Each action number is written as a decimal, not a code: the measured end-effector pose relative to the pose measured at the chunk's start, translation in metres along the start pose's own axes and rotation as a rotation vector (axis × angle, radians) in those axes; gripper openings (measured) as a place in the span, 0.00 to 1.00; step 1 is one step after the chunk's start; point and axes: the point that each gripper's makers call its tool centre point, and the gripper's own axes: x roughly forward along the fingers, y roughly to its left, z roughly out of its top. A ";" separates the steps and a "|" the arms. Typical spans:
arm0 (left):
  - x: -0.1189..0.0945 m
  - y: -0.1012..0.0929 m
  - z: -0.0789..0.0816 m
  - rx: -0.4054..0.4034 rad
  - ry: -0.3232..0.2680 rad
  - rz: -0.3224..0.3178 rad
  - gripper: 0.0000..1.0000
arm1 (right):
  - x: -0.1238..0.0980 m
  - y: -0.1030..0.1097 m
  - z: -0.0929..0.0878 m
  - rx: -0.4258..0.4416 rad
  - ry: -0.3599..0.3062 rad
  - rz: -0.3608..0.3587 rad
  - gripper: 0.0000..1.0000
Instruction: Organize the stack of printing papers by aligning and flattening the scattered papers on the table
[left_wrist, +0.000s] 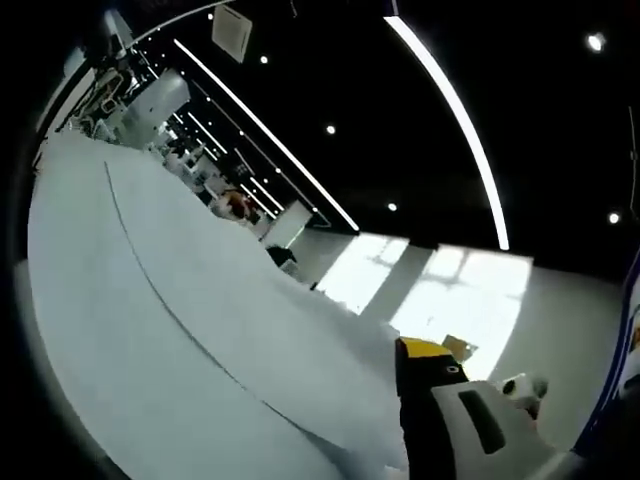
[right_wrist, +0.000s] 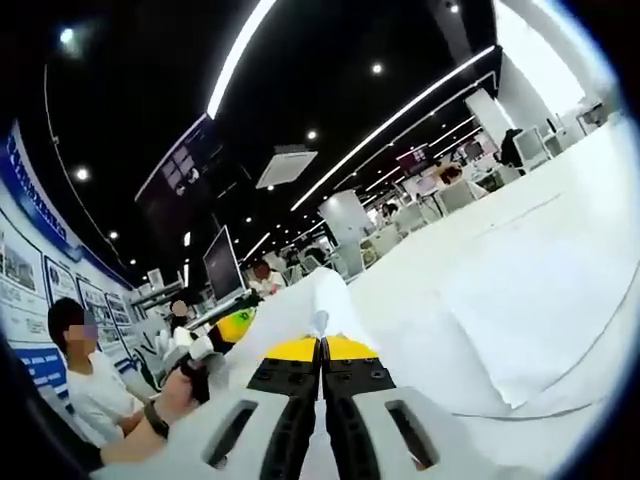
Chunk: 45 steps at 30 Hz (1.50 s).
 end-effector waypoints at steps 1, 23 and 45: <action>0.000 0.000 0.001 0.004 -0.009 0.000 0.43 | -0.001 0.000 0.000 -0.005 -0.005 -0.010 0.00; 0.001 0.000 0.007 0.011 -0.051 0.002 0.42 | 0.006 0.028 -0.024 -0.070 0.075 0.066 0.00; 0.001 0.000 0.000 0.000 -0.002 -0.008 0.29 | 0.010 0.031 -0.036 -0.072 0.139 0.106 0.00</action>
